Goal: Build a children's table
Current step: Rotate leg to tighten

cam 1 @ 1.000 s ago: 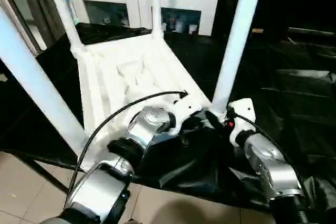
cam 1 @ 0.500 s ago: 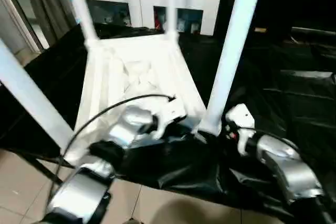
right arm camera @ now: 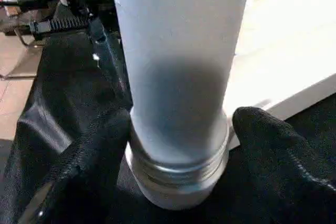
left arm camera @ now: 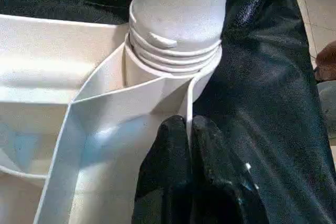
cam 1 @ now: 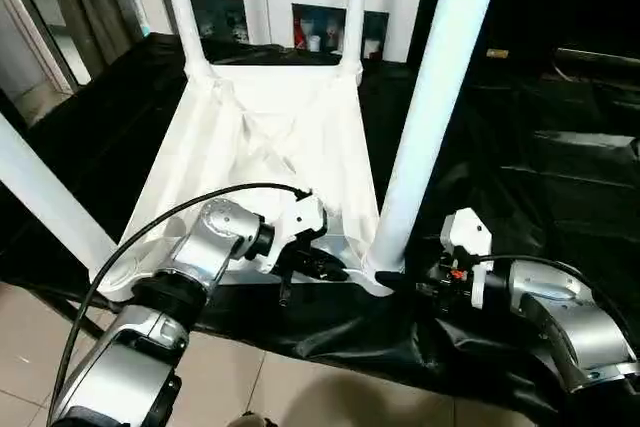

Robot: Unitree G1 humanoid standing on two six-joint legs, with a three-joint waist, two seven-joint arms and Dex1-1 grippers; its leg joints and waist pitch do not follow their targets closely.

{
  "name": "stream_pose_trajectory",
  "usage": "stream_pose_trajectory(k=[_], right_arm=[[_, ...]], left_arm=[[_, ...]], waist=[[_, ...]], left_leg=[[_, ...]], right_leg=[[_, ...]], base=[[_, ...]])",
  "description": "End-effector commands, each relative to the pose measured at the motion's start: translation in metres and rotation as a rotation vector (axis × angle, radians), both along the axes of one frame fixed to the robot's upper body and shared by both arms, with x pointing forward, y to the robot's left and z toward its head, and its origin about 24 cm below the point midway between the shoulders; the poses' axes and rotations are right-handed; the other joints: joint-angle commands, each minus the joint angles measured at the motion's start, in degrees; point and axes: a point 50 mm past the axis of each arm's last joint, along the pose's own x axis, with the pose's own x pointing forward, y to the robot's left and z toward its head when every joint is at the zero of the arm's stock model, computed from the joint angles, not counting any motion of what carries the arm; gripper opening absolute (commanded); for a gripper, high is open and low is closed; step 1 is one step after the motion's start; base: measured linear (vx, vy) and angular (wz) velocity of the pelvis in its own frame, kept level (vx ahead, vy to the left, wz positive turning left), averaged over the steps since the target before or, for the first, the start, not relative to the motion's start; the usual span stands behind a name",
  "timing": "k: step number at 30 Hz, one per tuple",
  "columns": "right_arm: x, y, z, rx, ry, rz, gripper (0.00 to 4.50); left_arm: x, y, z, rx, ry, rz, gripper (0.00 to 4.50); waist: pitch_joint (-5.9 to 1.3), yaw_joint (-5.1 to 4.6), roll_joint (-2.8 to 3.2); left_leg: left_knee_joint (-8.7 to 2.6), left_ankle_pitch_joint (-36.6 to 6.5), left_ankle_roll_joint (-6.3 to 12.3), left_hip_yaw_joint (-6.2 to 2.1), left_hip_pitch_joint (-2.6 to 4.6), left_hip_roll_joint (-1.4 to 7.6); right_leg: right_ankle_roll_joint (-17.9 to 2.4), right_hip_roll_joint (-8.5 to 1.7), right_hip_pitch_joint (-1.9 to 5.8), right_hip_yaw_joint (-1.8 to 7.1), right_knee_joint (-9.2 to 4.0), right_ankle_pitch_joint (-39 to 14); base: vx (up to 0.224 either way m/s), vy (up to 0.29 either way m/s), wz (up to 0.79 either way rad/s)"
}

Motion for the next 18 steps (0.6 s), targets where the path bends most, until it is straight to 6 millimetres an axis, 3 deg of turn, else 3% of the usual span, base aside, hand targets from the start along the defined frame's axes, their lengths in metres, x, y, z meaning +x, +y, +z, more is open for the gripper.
stream_pose_trajectory(k=[1,4,10,14,16,18], right_arm=[[0.001,0.003,0.002,0.012,0.005,0.017,3.15],[-0.001,0.005,0.0,0.017,0.019,0.03,2.76],[-0.005,0.007,-0.006,0.025,0.048,0.003,2.6],[-0.002,0.006,-0.014,0.008,0.043,-0.114,2.45],[0.007,0.007,-0.025,-0.021,0.041,-0.291,2.21],[0.012,0.009,-0.03,-0.032,0.046,-0.399,2.19]], left_arm=[[-0.009,-0.002,-0.008,-0.046,0.072,-0.026,0.0],[-0.01,-0.004,-0.009,-0.045,0.075,-0.031,0.0],[-0.012,-0.008,-0.011,-0.037,0.072,-0.025,0.0],[-0.006,-0.021,-0.014,-0.035,0.015,0.065,0.0],[0.004,-0.036,-0.015,-0.038,-0.04,0.199,0.0],[0.009,-0.046,-0.015,-0.027,-0.065,0.271,0.0]], waist=[[-3.12,0.13,-1.4],[-3.15,0.18,-1.43],[-3.19,0.1,-1.2],[-2.98,-0.12,-1.1],[-2.36,-0.73,-1.21],[-2.2,-0.99,-1.35]], left_leg=[[-2.7,-6.02,7.22,-1.03,1.33,2.45],[-2.61,-5.33,7.47,-1.02,1.28,2.38],[-2.58,-5.49,7.4,-1.05,1.36,2.41],[-2.73,-7.11,6.57,-1.04,1.4,2.38],[-3.42,-12.82,2.78,-1.2,1.76,2.26],[-3.69,-14.94,1.31,-1.26,1.81,2.2]], right_leg=[[-15.4,-2.93,1.62,1.45,-3.21,6.49],[-15.5,-2.91,1.7,1.43,-3.08,7.78],[-15.67,-2.89,1.7,1.41,-3.05,7.59],[-15.4,-2.9,1.47,1.52,-3.42,5.39],[-14.0,-3.11,1.29,1.61,-4.62,-5.35],[-13.04,-3.27,1.34,1.67,-5.05,-10.19]], base=[[0.0,0.0,0.0],[0.0,0.0,0.0],[0.0,0.0,0.0],[0.0,0.0,0.0],[0.0,0.0,0.0],[0.0,0.0,0.0]])
